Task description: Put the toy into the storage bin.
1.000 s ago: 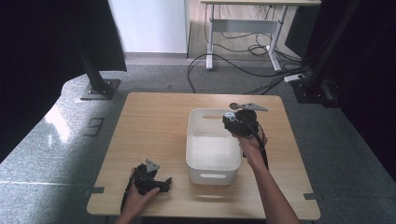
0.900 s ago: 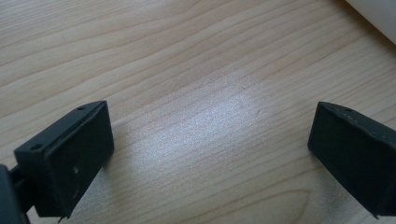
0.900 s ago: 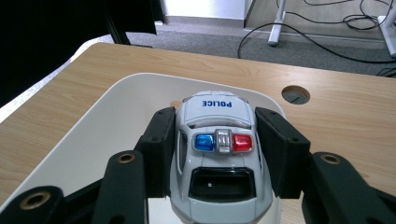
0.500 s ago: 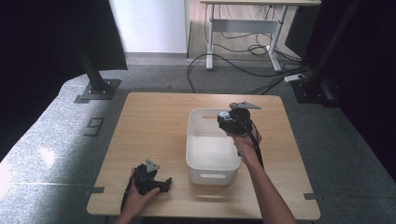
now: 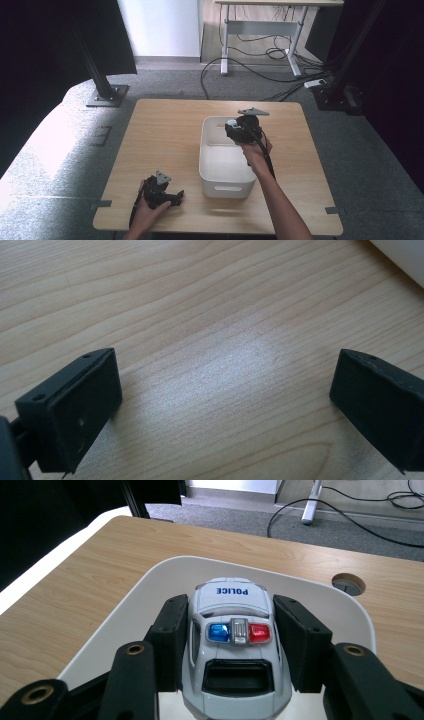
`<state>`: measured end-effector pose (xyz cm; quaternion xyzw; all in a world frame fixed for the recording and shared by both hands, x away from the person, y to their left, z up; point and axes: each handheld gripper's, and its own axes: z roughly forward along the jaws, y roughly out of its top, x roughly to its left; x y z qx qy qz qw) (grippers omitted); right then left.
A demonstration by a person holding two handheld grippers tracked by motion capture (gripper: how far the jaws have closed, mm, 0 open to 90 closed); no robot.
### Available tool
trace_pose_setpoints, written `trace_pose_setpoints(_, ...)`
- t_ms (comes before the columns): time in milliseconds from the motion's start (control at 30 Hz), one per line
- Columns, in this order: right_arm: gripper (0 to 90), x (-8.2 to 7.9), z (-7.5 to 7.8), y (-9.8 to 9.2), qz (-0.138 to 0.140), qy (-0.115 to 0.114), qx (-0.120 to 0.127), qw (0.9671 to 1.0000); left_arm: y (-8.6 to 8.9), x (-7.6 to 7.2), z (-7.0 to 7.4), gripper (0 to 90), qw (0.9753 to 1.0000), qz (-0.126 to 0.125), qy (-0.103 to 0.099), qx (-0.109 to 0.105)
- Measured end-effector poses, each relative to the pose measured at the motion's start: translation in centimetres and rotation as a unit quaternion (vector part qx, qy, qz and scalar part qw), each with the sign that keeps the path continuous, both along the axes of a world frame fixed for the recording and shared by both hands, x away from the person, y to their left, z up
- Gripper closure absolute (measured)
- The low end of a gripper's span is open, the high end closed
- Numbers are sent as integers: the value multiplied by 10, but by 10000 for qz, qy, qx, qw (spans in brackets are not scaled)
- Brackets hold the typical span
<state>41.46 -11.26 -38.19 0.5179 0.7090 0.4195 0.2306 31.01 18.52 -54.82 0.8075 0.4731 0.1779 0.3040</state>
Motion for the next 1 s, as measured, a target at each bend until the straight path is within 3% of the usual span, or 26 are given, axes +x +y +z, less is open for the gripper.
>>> trace_pose_setpoints(633,502,12,-7,17,57,161,-30,9999,0,-1,0,3,10000,-3,1,-10)
trace_pose_setpoints(1000,502,16,-2,37,179,141,-81,9997,0,-1,0,3,10000,-3,-3,-10)
